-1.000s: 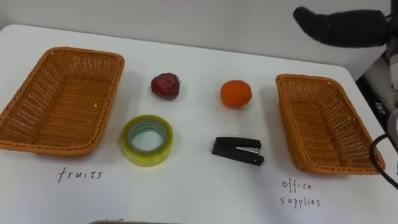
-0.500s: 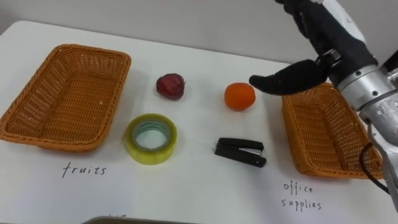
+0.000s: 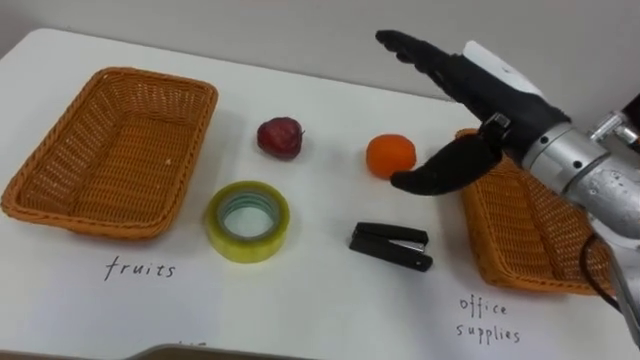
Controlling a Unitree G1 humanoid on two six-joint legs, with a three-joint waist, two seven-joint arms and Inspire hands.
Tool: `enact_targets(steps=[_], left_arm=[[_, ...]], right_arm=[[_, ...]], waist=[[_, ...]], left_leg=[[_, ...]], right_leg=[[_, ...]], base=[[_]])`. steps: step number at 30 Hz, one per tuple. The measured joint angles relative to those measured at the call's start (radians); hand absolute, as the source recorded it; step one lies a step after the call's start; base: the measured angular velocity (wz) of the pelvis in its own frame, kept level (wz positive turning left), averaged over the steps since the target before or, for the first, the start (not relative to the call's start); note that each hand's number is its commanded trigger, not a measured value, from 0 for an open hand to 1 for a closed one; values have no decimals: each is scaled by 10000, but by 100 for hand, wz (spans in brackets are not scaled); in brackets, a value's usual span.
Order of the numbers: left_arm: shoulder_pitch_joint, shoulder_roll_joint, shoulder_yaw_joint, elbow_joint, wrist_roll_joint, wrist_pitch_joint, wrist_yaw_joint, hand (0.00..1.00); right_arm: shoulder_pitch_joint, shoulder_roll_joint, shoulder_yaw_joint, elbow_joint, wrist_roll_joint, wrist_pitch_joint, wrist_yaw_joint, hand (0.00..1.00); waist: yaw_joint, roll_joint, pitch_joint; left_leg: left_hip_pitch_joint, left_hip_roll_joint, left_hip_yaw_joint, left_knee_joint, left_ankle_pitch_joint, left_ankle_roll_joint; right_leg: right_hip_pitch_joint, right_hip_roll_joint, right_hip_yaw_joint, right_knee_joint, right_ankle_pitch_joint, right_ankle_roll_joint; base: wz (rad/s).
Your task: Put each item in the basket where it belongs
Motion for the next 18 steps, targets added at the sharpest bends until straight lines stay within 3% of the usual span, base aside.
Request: enact_targets(steps=[18], left_arm=[[-170, 131, -202, -6, 74, 123, -202, 0]], right_arm=[[27, 6, 373, 549, -734, 140, 1324, 0]], waist=[[127, 14, 48]], left_leg=[[31, -3, -80, -77, 2, -5]], right_leg=[[70, 47, 67, -141, 17, -10]], base=[[0]])
